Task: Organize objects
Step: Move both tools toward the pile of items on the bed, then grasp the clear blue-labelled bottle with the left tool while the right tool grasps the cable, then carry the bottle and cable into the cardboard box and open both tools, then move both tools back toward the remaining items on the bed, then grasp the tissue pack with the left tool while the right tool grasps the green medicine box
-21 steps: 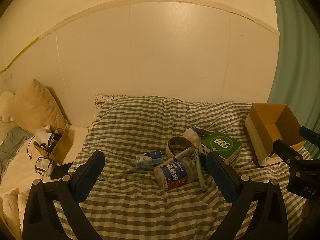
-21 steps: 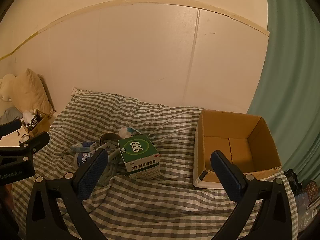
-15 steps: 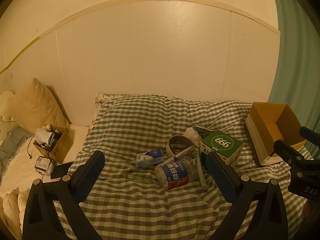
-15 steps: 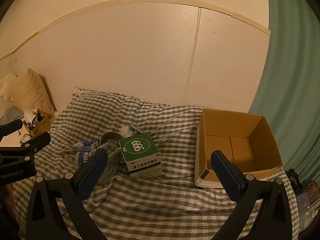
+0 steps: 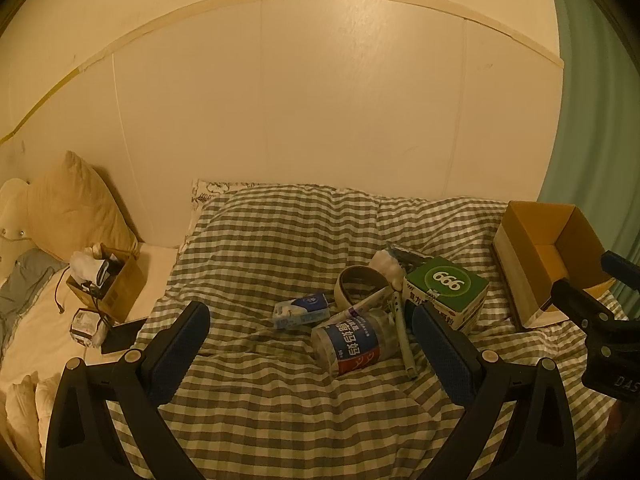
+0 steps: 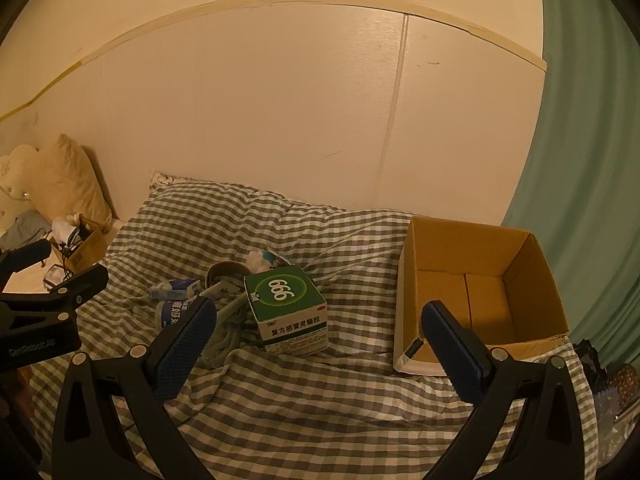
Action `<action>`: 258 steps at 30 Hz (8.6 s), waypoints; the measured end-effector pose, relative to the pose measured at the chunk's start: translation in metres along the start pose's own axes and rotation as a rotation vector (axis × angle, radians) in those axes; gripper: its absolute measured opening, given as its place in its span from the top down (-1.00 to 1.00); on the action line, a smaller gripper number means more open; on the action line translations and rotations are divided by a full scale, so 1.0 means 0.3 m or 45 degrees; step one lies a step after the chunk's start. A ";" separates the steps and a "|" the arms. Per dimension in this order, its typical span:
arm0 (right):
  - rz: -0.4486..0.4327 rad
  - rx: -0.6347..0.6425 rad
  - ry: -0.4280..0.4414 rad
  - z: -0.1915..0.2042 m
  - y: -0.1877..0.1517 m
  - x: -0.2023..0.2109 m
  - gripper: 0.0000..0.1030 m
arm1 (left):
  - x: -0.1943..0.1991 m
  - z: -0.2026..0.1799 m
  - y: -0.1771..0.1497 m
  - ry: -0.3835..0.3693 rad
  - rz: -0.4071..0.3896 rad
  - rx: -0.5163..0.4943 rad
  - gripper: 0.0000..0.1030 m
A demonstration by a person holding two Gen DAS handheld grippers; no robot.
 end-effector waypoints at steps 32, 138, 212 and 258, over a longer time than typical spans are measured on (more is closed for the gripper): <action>0.249 0.103 0.085 0.184 -0.097 -0.179 -0.85 | -0.175 0.144 -0.102 0.057 0.258 0.016 -1.00; 0.289 -0.106 -0.041 -0.851 0.165 -0.304 0.81 | -0.322 -1.086 0.146 -0.545 0.285 -0.352 -0.87; 0.370 0.319 0.119 0.102 0.020 -0.506 -0.99 | -0.521 0.159 -0.054 -0.146 0.425 -0.018 -1.00; 0.271 0.201 0.052 0.110 0.000 -0.546 -0.59 | -0.658 0.115 -0.009 -0.148 0.473 0.044 -0.51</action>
Point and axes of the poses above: each gripper's, at about its wrist camera, not at the fingertips, and x roughly against the way its jaws point, z to its left, y to its top, the point moved 1 cm from there along -x, roughly the way its jaws point, and after that the axes turned 6 degrees about z, right-handed, at the moved point
